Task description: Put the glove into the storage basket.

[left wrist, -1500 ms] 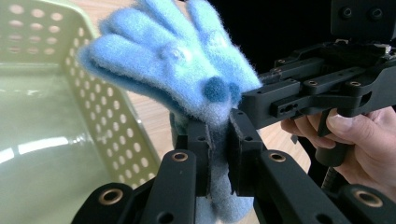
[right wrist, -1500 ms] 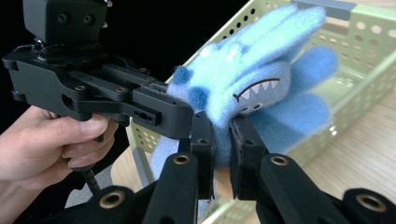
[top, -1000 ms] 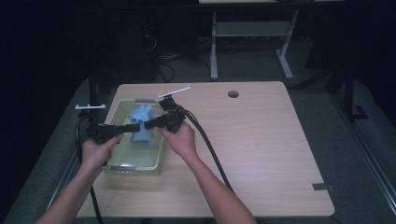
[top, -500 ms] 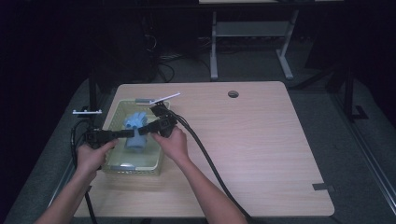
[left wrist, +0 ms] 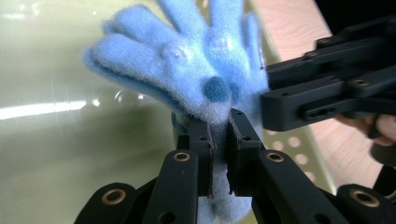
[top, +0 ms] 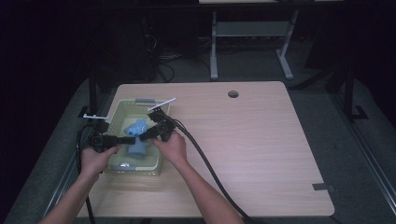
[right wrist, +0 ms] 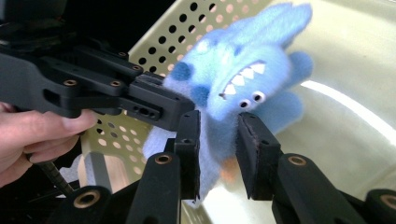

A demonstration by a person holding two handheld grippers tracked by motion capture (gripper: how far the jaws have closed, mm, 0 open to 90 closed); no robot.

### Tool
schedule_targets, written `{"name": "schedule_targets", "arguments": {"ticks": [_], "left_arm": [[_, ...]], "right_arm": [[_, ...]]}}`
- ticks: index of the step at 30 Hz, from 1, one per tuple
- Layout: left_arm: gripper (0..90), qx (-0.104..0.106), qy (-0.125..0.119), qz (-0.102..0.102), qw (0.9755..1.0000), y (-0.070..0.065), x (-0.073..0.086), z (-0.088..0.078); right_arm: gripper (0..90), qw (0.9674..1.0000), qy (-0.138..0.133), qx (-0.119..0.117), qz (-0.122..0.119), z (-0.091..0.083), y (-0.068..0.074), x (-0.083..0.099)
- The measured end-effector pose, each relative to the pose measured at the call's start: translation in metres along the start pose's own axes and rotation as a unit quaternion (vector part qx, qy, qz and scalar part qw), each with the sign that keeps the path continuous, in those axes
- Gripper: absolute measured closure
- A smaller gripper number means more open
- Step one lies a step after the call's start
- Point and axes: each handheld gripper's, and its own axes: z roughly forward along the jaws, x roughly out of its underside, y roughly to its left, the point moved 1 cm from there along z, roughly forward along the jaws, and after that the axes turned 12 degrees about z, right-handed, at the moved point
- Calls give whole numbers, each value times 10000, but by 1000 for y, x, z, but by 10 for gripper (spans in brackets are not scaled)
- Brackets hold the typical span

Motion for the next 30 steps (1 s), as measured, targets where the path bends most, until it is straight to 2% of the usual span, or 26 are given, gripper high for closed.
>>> {"name": "schedule_targets", "arguments": {"ticks": [2,4,5,6,7,8,9,10,13,14,17,19,22,23,24,25,26,28,29,30], "left_arm": [[824,-92,74,-28,9999,1,0,3],[823,-230,276,-30,9994,3,0,7],[823,-230,276,-30,9994,3,0,7],[821,-403,523,51,9978,3,-1,9],[818,-403,523,51,9978,3,-1,9],[811,-474,733,106,9961,3,-3,11],[803,-572,785,113,9952,2,-4,12],[785,-625,868,129,9942,2,-5,13],[695,-714,893,76,9934,2,-6,14],[652,-742,1062,64,9916,4,-6,13],[597,-791,1113,71,9906,6,-6,10],[584,-881,966,25,9914,6,-8,5],[587,-988,839,78,9915,6,-13,-3],[626,-980,839,134,9916,5,-14,-5],[699,-1015,978,282,9896,2,-16,-3],[719,-1015,978,282,9896,2,-16,-3],[724,-1023,1149,359,9875,-1,-17,1],[724,-1070,1236,343,9859,-3,-17,9],[724,-1070,1236,343,9859,-3,-17,9],[724,-1115,1460,408,9821,-1,-17,15]], "right_arm": [[706,10000,11,27,20,-1,-2,2],[705,10000,24,28,18,-4,-5,4],[705,10000,24,28,18,-4,-5,4],[704,10000,10,9,35,-7,-6,5],[704,10000,10,9,35,-7,-6,5],[704,10000,-14,-7,11,-10,-6,6],[703,10000,-24,-6,-4,-11,-6,6],[703,10000,-38,-24,-9,-13,-5,7],[703,10000,-54,-28,-59,-15,-4,7],[702,9999,-79,-58,-79,-18,-3,8],[701,9999,-101,-75,-89,-21,-3,8],[699,9998,-145,-94,-128,-24,-3,8],[698,9997,-138,-121,-129,-28,-3,9],[698,9997,-165,-126,-137,-30,-3,10],[698,9996,-192,-147,-162,-32,-4,10],[698,9996,-192,-147,-162,-32,-4,10],[696,9995,-213,-168,-128,-34,-4,11],[691,9995,-220,-182,-130,-36,-5,11],[691,9995,-220,-182,-130,-36,-5,11],[689,9994,-216,-197,-176,-38,-6,13]]}}
